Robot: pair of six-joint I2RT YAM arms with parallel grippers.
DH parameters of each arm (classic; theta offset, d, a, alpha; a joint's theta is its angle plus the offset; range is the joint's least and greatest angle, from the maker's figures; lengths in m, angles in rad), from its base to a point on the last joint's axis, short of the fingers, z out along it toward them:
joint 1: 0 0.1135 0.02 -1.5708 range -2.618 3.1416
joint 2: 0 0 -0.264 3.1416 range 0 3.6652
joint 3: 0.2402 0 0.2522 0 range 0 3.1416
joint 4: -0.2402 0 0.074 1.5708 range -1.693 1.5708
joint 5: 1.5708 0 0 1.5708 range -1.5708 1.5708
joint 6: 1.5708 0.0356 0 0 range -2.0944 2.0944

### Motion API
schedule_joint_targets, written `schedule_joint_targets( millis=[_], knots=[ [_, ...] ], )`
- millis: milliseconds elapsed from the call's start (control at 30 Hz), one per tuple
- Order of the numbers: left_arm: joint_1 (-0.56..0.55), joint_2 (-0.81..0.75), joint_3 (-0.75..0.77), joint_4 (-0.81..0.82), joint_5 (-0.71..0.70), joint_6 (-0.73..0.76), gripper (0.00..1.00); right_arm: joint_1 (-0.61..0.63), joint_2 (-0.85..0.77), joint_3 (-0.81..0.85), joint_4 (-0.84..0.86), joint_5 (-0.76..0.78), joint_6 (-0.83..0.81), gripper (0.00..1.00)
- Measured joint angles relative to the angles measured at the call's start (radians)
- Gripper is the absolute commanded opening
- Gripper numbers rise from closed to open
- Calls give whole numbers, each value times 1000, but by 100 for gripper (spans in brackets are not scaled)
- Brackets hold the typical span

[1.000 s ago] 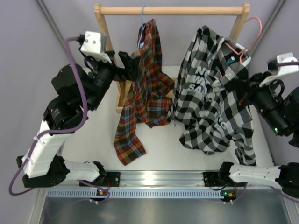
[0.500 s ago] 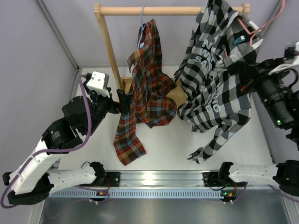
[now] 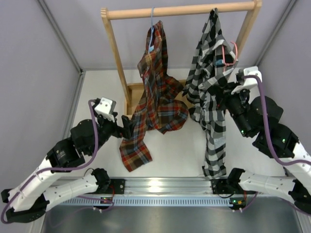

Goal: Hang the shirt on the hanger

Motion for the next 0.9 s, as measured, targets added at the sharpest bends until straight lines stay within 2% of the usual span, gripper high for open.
schedule_joint_targets(
  millis=[167, 367, 567, 667, 767, 900],
  knots=[
    [0, -42, -66, -8, 17, -8, 98, -15, -39, -92, 58, -56, 53, 0],
    [0, -48, -115, -14, 16, -8, 98, -18, -41, -84, 68, -101, 99, 0],
    [0, -52, -165, -14, -23, -21, 98, -32, -18, -63, 67, -69, 119, 0],
    [0, -90, -197, -6, -63, -26, 98, -106, 52, 3, 63, -98, 134, 0],
    [0, -159, -228, 1, -125, -29, 98, -241, 159, 108, 60, -188, 166, 0],
    [0, -236, -241, 12, -219, -29, 98, -361, 289, 221, 48, -288, 193, 0]
  ],
)
